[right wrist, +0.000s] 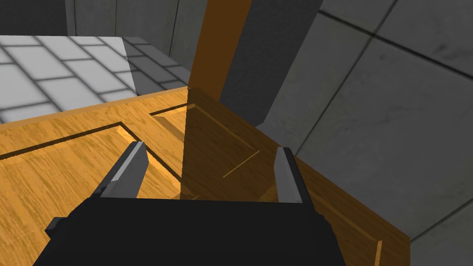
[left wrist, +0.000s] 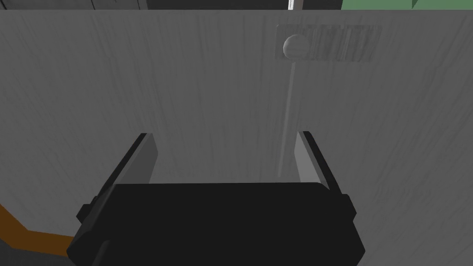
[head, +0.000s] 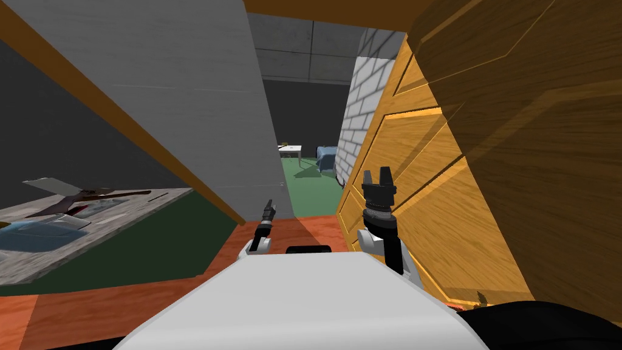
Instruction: Pull the door open
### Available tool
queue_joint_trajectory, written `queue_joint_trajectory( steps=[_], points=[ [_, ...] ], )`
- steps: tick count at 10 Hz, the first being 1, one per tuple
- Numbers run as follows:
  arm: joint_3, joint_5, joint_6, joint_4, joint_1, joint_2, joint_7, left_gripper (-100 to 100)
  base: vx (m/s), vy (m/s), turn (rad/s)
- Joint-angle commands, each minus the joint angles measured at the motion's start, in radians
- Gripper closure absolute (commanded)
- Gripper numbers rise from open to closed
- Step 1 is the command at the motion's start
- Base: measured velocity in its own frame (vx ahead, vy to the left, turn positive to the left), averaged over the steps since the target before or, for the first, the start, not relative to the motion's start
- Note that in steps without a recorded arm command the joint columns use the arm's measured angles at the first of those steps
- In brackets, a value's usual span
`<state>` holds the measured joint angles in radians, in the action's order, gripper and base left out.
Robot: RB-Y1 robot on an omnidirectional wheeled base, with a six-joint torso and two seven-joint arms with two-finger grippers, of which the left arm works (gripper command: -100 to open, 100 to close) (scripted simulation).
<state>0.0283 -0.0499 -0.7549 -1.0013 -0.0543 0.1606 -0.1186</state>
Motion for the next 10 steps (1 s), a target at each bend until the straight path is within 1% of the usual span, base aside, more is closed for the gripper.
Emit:
queue_joint_trajectory(
  steps=[1,4,5,7,8,10],
  points=[
    [0.002,0.001,-0.004,0.031,0.011,0.002,-0.003,-100,0.085,0.016,-0.014],
    [0.006,0.002,-0.011,0.083,0.029,0.005,-0.007,-100,0.083,0.015,-0.015],
    [0.009,0.003,-0.015,0.117,0.041,0.007,-0.010,-100,0.113,0.022,-0.021],
    [0.011,0.004,-0.019,0.145,0.051,0.009,-0.013,-100,0.098,0.009,-0.016],
    [0.013,0.004,-0.022,0.173,0.061,0.010,-0.015,-100,0.099,0.018,-0.017],
    [0.015,0.005,-0.026,0.199,0.070,0.011,-0.018,-100,0.095,0.018,-0.013]
  ],
)
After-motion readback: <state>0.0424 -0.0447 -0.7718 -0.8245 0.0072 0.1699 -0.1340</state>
